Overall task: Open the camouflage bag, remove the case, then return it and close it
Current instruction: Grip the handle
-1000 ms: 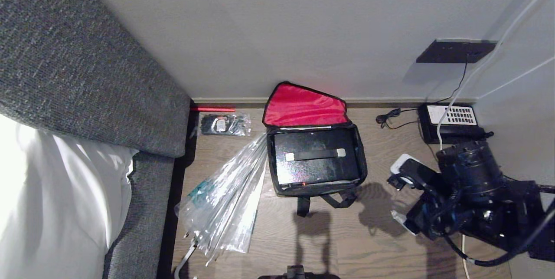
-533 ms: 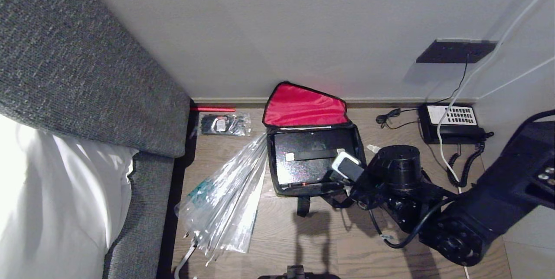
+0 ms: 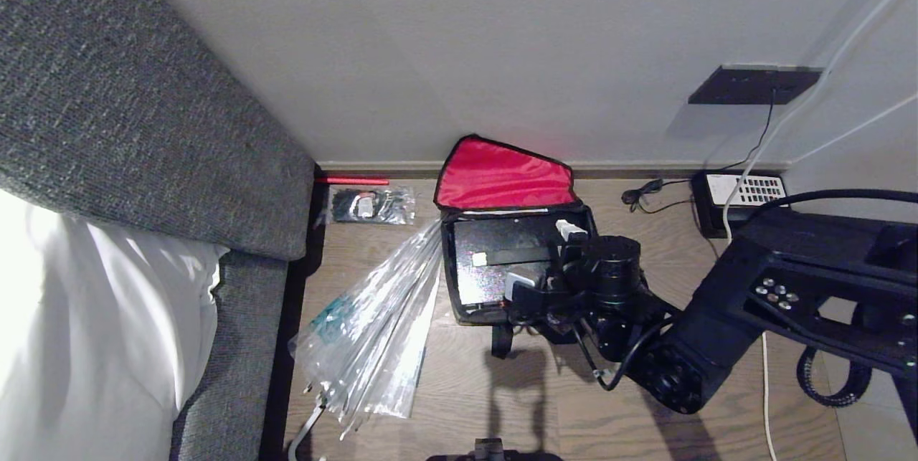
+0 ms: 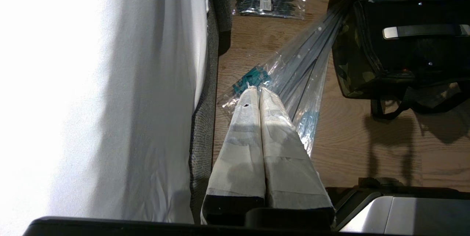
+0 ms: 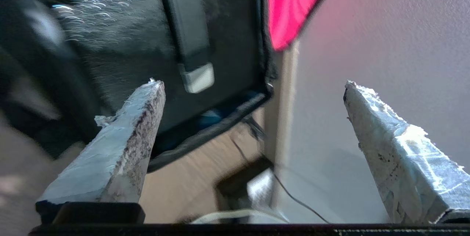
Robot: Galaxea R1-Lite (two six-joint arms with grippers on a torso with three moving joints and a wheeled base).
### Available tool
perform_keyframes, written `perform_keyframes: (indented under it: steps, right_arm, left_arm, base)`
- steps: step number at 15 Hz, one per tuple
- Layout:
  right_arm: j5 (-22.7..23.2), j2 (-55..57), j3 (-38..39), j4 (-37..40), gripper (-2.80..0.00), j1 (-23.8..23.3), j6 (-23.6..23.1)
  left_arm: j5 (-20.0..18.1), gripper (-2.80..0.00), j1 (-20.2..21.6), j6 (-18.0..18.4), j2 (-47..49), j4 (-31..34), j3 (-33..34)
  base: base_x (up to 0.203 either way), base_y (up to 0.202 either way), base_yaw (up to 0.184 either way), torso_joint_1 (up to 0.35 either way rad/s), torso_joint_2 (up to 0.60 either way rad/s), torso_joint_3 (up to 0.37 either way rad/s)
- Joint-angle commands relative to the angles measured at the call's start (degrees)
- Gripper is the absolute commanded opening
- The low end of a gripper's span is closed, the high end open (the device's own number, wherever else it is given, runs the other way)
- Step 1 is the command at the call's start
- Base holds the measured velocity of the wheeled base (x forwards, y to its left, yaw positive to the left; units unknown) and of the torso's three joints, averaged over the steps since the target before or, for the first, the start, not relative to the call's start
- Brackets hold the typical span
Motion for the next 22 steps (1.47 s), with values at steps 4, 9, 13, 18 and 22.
perform_keyframes:
  steps: [4,9,13,18,22]
  right_arm:
    - [-3.14,8.84,-9.76,-1.42,0.00,0.83,0.66]
    - [-2.74,12.51,-12.95,-1.70,0.00,1.42,6.11]
    - [-2.28,14.44,-14.18,-4.47,0.00,1.45,5.13]
    - [-2.15,14.24,-14.15,-4.82,0.00,1.49,4.99]
    - [-1.93,16.74,-16.27,-7.21,0.00,1.41,0.28]
  left_arm:
    - [0.01,-2.80,0.00,0.01,-0.11,0.00,0.00]
    - [0.01,-2.80,0.07,0.01,-0.11,0.00,0.00]
    - [0.01,-2.80,0.07,0.01,-0.10,0.00,0.00]
    - [0.01,-2.80,0.07,0.01,-0.08,0.00,0.00]
    - [0.01,-2.80,0.07,0.01,-0.11,0.00,0.00]
  base:
    - [0.000,0.000,0.000,0.000,0.00,0.000]
    - [0.000,0.000,0.000,0.000,0.00,0.000]
    - [0.000,0.000,0.000,0.000,0.00,0.000]
    - [0.000,0.000,0.000,0.000,0.00,0.000]
    - [0.000,0.000,0.000,0.000,0.00,0.000]
